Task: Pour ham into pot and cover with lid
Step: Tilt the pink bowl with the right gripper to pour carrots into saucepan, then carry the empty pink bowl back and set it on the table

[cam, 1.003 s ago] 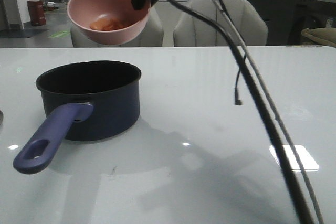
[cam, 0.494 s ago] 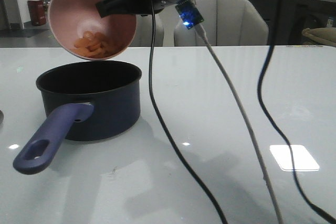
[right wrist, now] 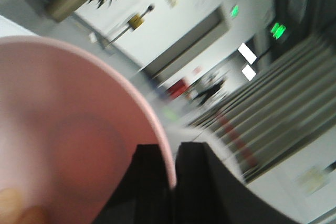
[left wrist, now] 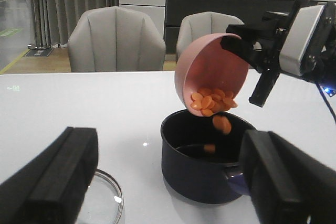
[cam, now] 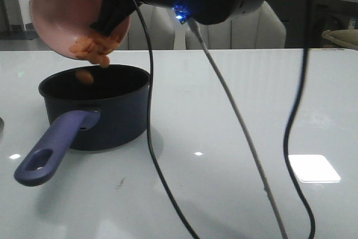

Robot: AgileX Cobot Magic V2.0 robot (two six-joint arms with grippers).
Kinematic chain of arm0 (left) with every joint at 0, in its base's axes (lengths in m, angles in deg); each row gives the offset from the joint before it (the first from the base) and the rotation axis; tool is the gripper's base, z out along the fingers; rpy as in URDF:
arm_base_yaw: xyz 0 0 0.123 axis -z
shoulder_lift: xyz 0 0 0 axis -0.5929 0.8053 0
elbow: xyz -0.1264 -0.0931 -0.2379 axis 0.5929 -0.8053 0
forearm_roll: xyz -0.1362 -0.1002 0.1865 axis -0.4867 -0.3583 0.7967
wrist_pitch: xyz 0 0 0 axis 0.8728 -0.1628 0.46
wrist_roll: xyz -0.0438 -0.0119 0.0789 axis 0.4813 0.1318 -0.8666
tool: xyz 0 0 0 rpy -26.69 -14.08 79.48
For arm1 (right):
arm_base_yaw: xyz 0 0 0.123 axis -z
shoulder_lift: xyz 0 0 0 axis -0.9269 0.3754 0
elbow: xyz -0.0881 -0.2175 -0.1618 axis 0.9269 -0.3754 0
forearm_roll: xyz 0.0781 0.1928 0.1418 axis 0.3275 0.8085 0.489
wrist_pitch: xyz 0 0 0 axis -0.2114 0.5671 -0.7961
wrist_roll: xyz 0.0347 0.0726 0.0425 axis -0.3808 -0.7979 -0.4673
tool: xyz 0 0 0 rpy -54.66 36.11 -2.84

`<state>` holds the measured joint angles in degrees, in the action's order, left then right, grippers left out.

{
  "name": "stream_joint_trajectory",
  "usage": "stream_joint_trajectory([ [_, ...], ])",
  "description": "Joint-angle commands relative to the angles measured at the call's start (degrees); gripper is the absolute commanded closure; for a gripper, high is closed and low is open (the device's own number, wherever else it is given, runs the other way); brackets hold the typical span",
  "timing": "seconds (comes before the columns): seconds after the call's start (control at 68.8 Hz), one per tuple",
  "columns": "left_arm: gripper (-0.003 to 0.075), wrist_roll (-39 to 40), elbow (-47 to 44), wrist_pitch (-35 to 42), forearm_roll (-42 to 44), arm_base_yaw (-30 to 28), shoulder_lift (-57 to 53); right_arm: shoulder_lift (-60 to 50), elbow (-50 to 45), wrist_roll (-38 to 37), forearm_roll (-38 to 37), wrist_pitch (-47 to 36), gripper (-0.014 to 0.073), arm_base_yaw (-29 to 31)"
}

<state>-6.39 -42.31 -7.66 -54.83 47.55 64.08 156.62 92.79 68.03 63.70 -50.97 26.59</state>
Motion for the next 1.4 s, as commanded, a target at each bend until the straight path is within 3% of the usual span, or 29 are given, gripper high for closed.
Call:
stream_joint_trajectory([
  [0.0, 0.0136, 0.0, 1.44, 4.36, -0.2, 0.28, -0.86, -0.6, 1.46, 8.59, 1.4, -14.52, 0.0458, -0.14],
  [0.378, 0.0136, 0.0, 1.44, 4.36, -0.2, 0.28, -0.86, 1.34, 1.46, 9.41, 4.7, -17.02, 0.0458, -0.14],
  [0.64, 0.0136, 0.0, 1.44, 4.36, -0.2, 0.28, -0.86, -1.14, 1.46, -15.44, 19.6, -11.89, 0.0458, -0.14],
  [0.741, 0.0136, 0.0, 1.44, 4.36, -0.2, 0.28, -0.86, -4.29, 1.52, -20.28, 23.59, -2.41, 0.0458, -0.04],
  [1.032, 0.0136, 0.0, 1.44, 4.36, -0.2, 0.28, -0.86, -13.77, 1.52, -20.39, 30.2, 28.46, 0.0458, 2.02],
  [1.134, 0.0136, 0.0, 1.44, 4.36, -0.2, 0.28, -0.86, -16.71, 1.52, -20.39, 30.2, 42.03, 0.0458, 5.56],
  [1.381, 0.0136, 0.0, 1.44, 4.36, -0.2, 0.28, -0.86, -21.86, 1.52, -20.49, 31.4, 62.53, 0.0458, 17.15],
])
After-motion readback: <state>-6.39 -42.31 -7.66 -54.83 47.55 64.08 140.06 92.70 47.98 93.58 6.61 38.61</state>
